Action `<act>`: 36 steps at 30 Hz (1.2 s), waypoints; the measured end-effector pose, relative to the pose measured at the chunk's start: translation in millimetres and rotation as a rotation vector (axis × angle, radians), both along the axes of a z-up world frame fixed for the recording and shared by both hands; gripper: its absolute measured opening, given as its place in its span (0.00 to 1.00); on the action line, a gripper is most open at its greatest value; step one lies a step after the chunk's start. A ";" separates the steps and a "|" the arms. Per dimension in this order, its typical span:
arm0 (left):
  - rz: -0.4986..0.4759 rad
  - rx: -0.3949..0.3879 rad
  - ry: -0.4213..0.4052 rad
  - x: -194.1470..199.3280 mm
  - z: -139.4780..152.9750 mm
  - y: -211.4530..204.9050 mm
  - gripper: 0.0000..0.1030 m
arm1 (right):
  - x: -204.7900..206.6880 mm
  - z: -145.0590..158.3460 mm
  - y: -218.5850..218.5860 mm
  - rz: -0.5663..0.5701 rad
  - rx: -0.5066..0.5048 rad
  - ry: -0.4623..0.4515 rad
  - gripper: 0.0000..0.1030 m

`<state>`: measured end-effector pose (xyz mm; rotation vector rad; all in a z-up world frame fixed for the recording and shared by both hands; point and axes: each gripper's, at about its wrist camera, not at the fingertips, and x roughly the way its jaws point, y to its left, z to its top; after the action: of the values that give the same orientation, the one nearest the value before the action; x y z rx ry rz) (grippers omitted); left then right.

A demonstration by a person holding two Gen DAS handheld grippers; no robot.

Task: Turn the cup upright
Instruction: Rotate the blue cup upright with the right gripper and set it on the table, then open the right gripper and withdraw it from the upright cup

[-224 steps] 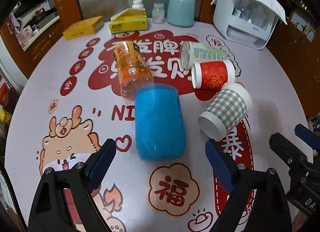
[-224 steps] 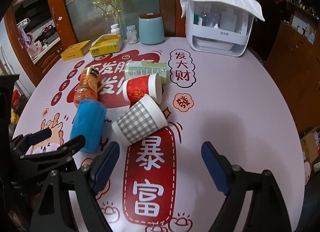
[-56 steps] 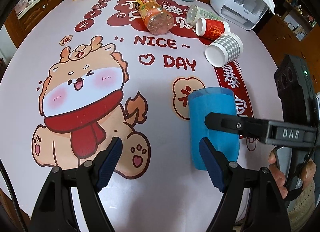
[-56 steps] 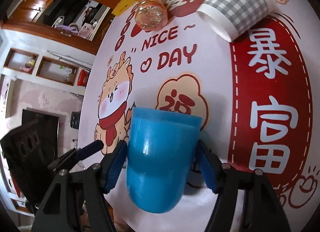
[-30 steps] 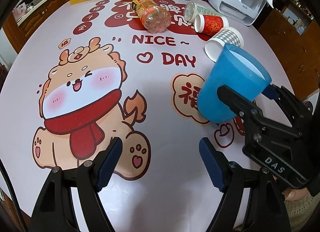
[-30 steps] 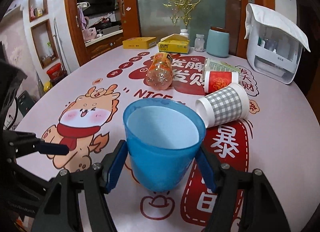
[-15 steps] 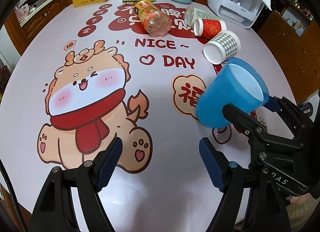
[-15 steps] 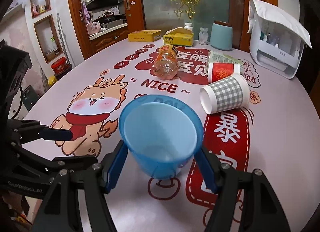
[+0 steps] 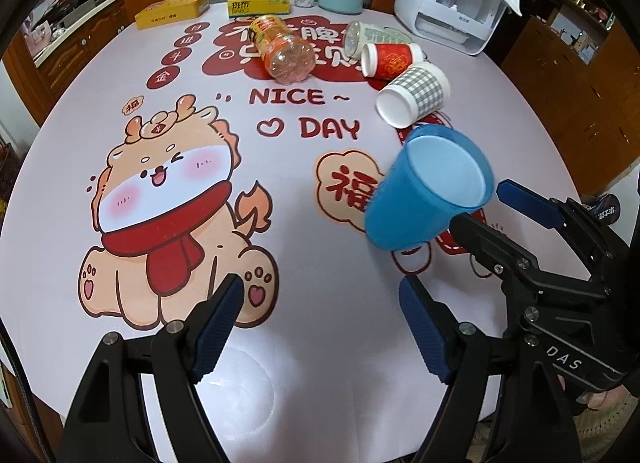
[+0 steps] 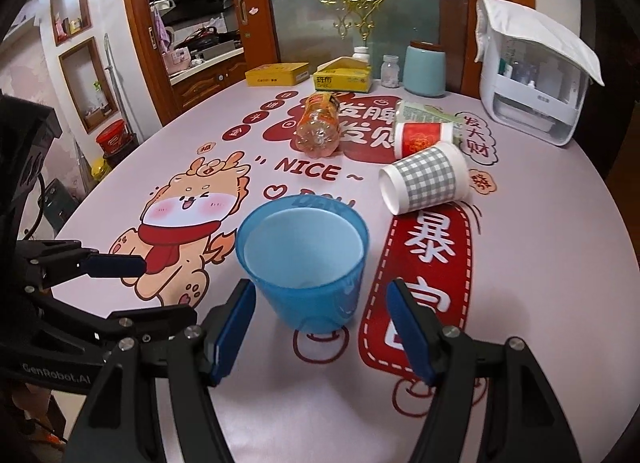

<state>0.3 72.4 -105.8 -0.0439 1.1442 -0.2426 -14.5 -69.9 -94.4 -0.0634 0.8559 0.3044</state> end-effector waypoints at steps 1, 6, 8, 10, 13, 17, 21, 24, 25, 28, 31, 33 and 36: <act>0.000 0.003 -0.004 -1.3 1.9 -0.8 0.77 | -2.3 2.8 -2.6 -0.007 0.003 0.001 0.66; 0.010 0.013 -0.029 -4.8 13.3 -3.9 0.79 | -12.1 13.0 -14.3 -0.036 0.030 0.011 0.66; 0.016 0.011 -0.042 -6.0 17.3 -4.6 0.83 | -16.1 17.0 -18.8 -0.060 0.030 0.017 0.66; 0.023 0.009 -0.063 -7.7 23.3 -6.1 0.87 | -19.6 21.8 -23.8 -0.083 0.037 0.023 0.66; 0.036 0.011 -0.094 -10.0 32.1 -8.9 0.93 | -24.8 30.0 -30.4 -0.117 0.049 0.032 0.66; 0.045 0.015 -0.123 -12.0 41.4 -14.8 0.94 | -31.2 41.3 -37.0 -0.158 0.054 0.031 0.67; 0.060 0.023 -0.126 -12.9 44.6 -20.4 0.96 | -36.7 50.2 -41.4 -0.187 0.065 0.030 0.67; 0.075 0.032 -0.128 -14.7 45.6 -24.0 0.96 | -39.8 55.1 -42.9 -0.202 0.067 0.025 0.67; 0.079 0.033 -0.129 -15.5 45.8 -24.7 0.96 | -41.6 57.2 -43.6 -0.207 0.068 0.020 0.67; 0.092 0.048 -0.140 -18.2 47.7 -27.9 0.96 | -45.4 61.8 -43.8 -0.216 0.059 0.011 0.67; 0.111 0.058 -0.158 -21.1 51.7 -30.2 0.96 | -49.0 65.7 -45.4 -0.226 0.058 0.007 0.67; 0.125 0.062 -0.169 -23.6 55.3 -30.8 0.96 | -51.3 68.6 -46.8 -0.235 0.058 0.001 0.71; 0.140 0.059 -0.181 -27.4 60.5 -31.8 0.96 | -54.8 73.0 -49.1 -0.250 0.058 -0.011 0.75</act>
<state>-27.2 40.6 -45.2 -0.0484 0.9627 -0.0862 -69.4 -119.0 -21.3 0.0956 0.8341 0.0937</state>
